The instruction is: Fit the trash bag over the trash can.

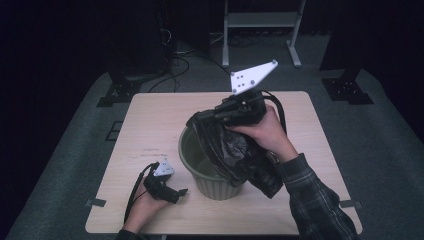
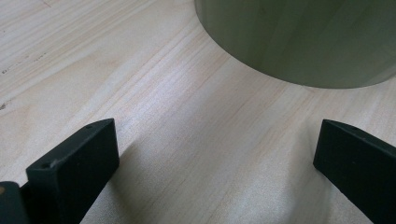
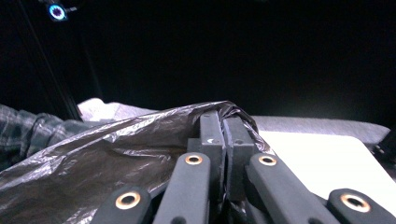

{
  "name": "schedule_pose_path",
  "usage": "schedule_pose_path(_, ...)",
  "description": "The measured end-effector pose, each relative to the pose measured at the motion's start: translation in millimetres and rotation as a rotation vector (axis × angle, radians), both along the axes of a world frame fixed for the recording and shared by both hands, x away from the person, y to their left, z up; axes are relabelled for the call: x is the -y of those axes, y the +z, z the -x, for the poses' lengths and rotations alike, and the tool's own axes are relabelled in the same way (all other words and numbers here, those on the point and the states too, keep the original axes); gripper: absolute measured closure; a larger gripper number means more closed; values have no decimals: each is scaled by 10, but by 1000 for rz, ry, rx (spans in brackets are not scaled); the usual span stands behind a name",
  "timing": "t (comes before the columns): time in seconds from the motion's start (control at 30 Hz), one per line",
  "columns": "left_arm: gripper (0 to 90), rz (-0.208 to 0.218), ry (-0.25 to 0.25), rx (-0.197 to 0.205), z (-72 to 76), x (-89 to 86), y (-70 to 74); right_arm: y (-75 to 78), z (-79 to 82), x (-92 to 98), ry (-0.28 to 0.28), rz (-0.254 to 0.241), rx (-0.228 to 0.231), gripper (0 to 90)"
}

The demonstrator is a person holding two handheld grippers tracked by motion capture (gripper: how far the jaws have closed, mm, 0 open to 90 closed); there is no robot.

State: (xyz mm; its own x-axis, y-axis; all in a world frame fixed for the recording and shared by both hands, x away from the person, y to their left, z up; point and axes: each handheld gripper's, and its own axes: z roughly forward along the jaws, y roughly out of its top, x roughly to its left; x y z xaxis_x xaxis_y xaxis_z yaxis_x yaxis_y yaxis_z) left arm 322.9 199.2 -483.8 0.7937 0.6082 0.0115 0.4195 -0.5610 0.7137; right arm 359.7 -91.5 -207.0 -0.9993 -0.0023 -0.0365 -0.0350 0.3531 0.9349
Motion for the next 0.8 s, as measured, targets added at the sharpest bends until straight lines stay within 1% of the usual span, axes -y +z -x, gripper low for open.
schedule_pose_path(0.07,0,0,-2,0,-1,-1,0,28,-62,-104,9,-6,1,889)
schedule_pose_path(0.17,0,2,-1,0,-1,-1,-1,62,-178,-258,25,-2,-6,889)
schedule_pose_path(0.3,0,2,-3,0,-1,-2,-1,93,-330,-452,50,-16,-31,889)
schedule_pose_path(0.37,0,1,-3,-1,-1,-2,0,95,-389,-542,68,-39,-49,889)
schedule_pose_path(0.4,0,1,-4,-1,-2,-2,0,97,-411,-588,75,-43,-58,889)
schedule_pose_path(0.5,0,1,-6,-1,-1,-2,0,99,-469,-737,92,-33,-57,889)
schedule_pose_path(0.6,0,3,-9,0,2,1,-1,94,-508,-838,94,-23,-48,889)
schedule_pose_path(0.63,0,2,-10,-1,1,0,0,90,-522,-861,100,-27,-55,888)
schedule_pose_path(0.7,0,3,-11,-1,0,0,0,83,-552,-901,103,-28,-53,889)
schedule_pose_path(0.8,0,3,-12,-1,2,0,-1,60,-601,-939,104,-30,-69,888)
